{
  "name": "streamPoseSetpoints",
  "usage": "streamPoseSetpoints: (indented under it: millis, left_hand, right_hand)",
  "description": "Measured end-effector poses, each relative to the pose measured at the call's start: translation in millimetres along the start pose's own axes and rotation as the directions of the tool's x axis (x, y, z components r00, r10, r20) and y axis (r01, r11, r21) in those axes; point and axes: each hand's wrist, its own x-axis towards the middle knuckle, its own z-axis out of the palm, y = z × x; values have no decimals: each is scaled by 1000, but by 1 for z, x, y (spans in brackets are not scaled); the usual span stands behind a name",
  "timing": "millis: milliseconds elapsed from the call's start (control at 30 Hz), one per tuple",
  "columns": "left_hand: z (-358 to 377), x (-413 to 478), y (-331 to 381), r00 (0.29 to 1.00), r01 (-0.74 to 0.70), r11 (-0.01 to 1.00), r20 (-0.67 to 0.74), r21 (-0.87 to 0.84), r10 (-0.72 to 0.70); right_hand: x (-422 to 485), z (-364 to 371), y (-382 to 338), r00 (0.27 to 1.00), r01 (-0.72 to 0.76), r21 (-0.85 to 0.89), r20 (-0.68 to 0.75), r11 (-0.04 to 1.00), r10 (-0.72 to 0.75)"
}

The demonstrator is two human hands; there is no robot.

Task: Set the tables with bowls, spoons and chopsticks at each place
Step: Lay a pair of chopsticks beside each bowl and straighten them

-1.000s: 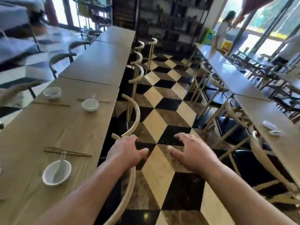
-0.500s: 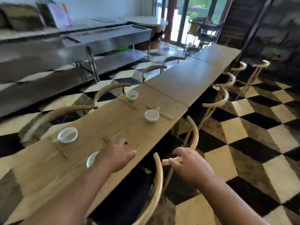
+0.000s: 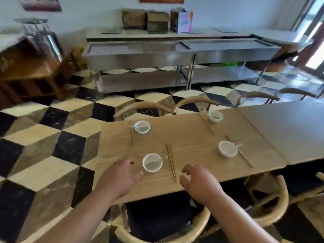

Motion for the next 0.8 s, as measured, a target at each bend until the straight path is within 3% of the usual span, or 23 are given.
streamPoseSetpoints:
  millis: [267,500,667,800]
  left_hand:
    - [42,73,-51,993,86,979,95,-185,-69]
    - [121,140,-62,995,73,940,92,-332,-45]
    - [177,178,-75,985,171,855,67,-489,-159]
    - [209,197,-82,963,254,755,84,-604,-256]
  right_hand:
    - [72,29,-6,995,-40,-49,86,998,44]
    - [145,73,29,986,-96,8,135,995,95]
    - [201,112,59,969,-156,58,204,986,141]
    - [251,132,80,965,-217,136,178,967,192]
